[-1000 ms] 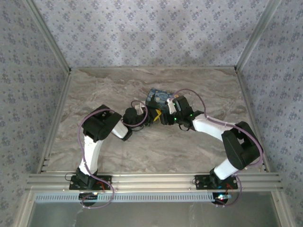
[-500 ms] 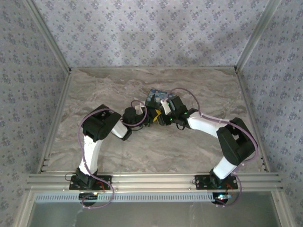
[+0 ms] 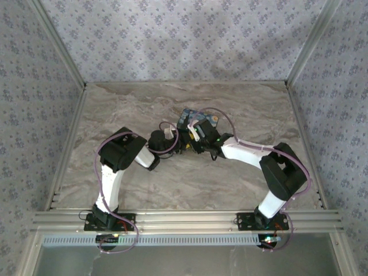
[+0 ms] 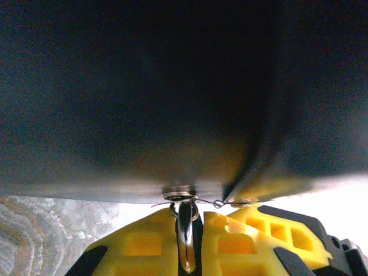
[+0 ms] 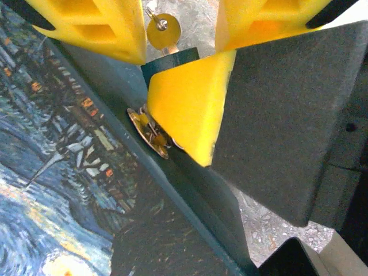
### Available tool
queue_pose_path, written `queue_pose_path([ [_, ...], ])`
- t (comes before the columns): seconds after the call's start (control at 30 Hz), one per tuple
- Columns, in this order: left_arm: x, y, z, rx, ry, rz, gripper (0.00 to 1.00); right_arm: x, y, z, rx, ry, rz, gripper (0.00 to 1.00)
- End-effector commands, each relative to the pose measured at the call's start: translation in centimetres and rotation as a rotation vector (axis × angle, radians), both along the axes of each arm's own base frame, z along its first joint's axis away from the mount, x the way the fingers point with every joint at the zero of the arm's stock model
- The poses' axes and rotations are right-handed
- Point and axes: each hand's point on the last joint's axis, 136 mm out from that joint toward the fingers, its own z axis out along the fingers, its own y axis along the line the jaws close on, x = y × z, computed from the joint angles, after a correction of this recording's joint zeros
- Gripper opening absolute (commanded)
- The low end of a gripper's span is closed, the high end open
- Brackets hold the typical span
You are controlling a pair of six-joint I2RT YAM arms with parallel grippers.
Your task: Unlock a padlock with a key
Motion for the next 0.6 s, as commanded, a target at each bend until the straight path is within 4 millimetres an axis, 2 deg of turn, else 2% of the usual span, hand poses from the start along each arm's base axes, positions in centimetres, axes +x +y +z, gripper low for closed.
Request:
queue_pose_path([
  [0.0, -0.6, -0.5, 3.3, -0.067, -0.074, -0.049, 0.0, 1.2, -0.2, 0.8, -0.061, -0.053, -0.01, 0.34],
  [0.1, -0.5, -0.4, 3.6, -0.07, -0.078, -0.045, 0.0, 1.1, -0.1, 0.6, -0.085, -0.047, 0.005, 0.3],
  [0.27, -0.3, -0.3, 3.7, -0.073, -0.082, -0.042, 0.0, 0.6, -0.1, -0.2, -0.098, -0.027, 0.015, 0.39],
  [0.43, -0.2, -0.1, 4.1, -0.077, -0.088, -0.038, 0.0, 0.4, -0.1, -0.7, -0.095, -0.012, 0.022, 0.37],
  [0.5, -0.1, 0.0, 4.2, -0.078, -0.089, -0.037, 0.0, 0.4, 0.1, -0.7, -0.09, -0.009, 0.029, 0.33],
  [0.57, 0.0, 0.0, 4.3, -0.078, -0.091, -0.036, 0.0, 0.4, 0.3, -0.7, -0.087, -0.004, 0.035, 0.35],
])
